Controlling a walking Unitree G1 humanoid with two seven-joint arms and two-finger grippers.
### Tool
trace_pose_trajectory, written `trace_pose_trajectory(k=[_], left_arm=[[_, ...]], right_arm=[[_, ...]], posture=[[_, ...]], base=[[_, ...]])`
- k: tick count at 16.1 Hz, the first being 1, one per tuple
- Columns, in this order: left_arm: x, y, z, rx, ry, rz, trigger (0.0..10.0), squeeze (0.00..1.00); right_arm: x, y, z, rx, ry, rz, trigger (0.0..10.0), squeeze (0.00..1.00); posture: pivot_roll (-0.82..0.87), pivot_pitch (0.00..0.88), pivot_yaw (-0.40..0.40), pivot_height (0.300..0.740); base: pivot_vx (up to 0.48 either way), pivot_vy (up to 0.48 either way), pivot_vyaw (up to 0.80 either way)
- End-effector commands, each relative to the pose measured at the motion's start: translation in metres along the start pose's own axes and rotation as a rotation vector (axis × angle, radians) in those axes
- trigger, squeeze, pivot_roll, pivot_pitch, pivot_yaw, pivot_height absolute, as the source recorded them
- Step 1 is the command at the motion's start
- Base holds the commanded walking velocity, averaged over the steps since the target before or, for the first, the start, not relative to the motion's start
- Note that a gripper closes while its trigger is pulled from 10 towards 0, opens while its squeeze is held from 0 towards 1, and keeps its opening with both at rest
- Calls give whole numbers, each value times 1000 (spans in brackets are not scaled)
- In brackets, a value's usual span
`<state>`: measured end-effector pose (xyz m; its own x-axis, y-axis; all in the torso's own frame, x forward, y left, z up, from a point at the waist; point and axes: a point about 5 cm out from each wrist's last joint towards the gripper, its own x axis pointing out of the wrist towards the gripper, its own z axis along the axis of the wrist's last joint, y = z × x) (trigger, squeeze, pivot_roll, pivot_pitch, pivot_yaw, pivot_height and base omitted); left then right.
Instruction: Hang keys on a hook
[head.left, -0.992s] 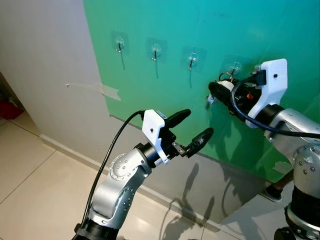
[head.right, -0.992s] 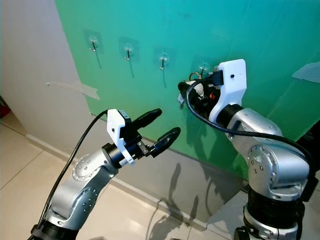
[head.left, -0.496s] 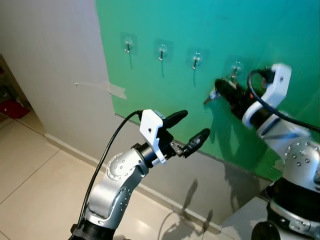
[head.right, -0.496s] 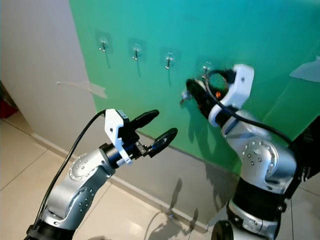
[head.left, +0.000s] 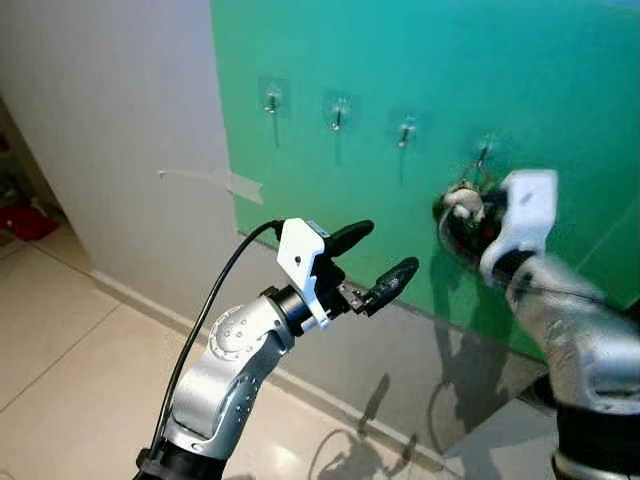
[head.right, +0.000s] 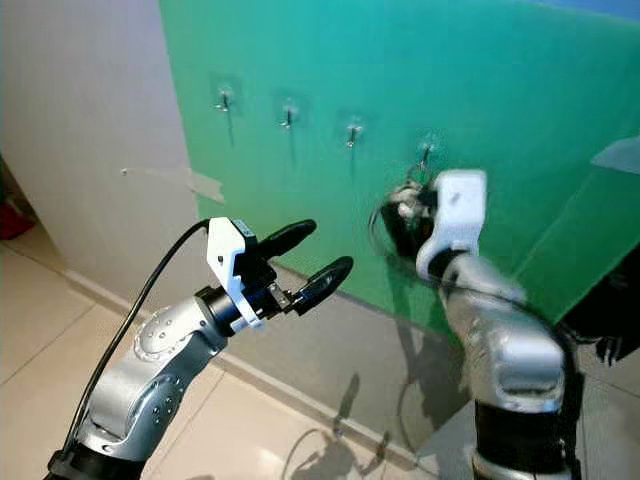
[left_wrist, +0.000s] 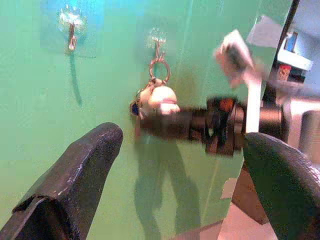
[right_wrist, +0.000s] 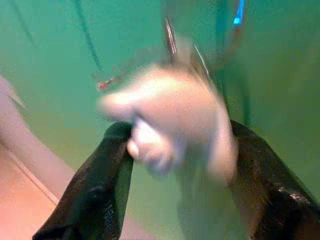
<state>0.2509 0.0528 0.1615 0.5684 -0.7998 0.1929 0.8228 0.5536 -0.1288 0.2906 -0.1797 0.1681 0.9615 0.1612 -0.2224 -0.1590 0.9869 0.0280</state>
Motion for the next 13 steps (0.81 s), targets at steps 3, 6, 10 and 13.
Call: trace_pose_trajectory(k=[3,6,10,13], left_arm=[[1,-2,2,11,-1,3,10000,0],[1,0,1,12,-2,21,10000,0],[2,2,0,10,-4,29,10000,0],[2,3,-1,6,4,22,10000,0]], right_arm=[[0,-7,6,-148,-63,-64,10000,1000],[-2,-10,20,-423,-209,-146,10000,0],[-8,-13,11,-513,-236,-207,10000,0],[-19,-8,-8,-591,-246,-211,10000,0]], posture=[[-53,0,-39,740],[-53,0,-45,740],[-60,0,-41,740],[-74,0,-28,740]], base=[[0,0,0],[0,0,0],[0,0,0],[0,0,0]])
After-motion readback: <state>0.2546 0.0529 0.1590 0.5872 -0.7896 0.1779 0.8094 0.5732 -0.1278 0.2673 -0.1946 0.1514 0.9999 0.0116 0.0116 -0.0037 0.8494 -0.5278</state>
